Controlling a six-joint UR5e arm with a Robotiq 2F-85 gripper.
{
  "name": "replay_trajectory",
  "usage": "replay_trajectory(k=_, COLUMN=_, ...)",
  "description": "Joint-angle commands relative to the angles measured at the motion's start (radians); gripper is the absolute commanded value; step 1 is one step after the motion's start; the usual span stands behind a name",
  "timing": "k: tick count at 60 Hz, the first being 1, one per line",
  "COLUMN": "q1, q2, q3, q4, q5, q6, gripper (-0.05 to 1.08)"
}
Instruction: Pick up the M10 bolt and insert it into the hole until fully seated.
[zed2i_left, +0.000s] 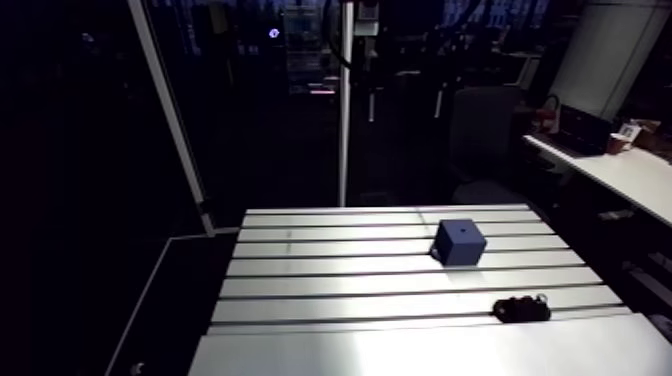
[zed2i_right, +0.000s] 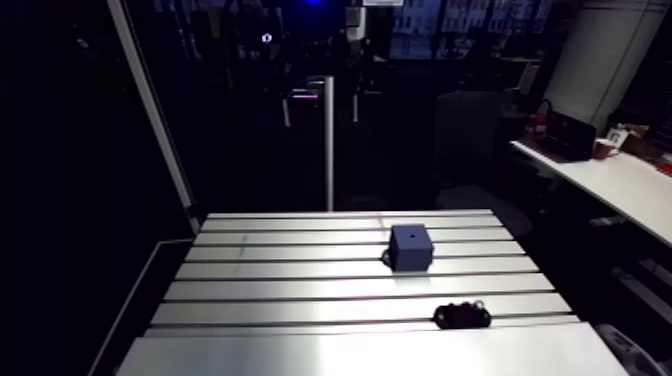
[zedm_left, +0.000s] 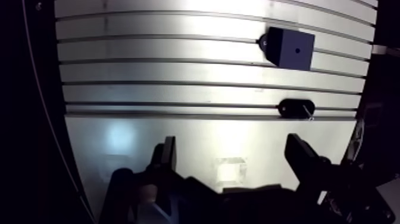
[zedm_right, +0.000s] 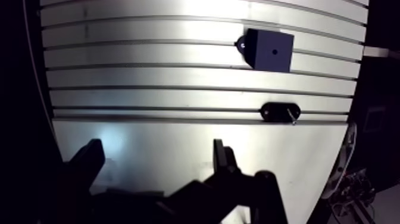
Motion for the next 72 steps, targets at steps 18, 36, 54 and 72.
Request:
replay_trajectory(k=18, q1=0.037, q2=0.032, q3=-0.061, q4=0.023, q5=0.031, q6=-0.035, gripper=0.01)
replay_trajectory(k=36, q1=0.029, q2=0.039, q3=-0.066, q4=0.016, q5=0.023, q6=-0.052, gripper=0.01)
replay_trajectory(k=54, q1=-0.088, q2=0.034, q3=-0.03, q4=-0.019, q5=0.02, q6=-0.156, gripper=0.01)
replay_trajectory(k=72, q1=-0.238, q2=0.022, q3=0.089, q4=-0.176, q5=0.021, q6=-0.302, gripper=0.01)
